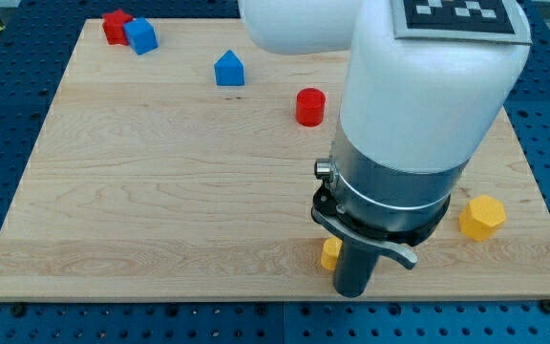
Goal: Move the yellow heart bottom left to the red circle
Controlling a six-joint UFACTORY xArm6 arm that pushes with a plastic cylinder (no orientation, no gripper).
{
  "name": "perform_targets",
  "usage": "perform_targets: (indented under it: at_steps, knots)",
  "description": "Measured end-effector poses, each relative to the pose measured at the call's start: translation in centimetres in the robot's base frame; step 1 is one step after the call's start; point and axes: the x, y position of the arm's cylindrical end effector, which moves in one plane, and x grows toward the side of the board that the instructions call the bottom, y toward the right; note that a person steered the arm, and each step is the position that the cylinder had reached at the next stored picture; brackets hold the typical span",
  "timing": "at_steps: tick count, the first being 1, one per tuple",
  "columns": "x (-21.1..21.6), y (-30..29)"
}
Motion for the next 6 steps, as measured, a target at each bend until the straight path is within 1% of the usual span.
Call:
perform_targets:
  at_steps: [3,5,6]
  knots:
    - [-1.5,-0.6]
    - [-1.6,1.2]
    - [-2.3,-1.3]
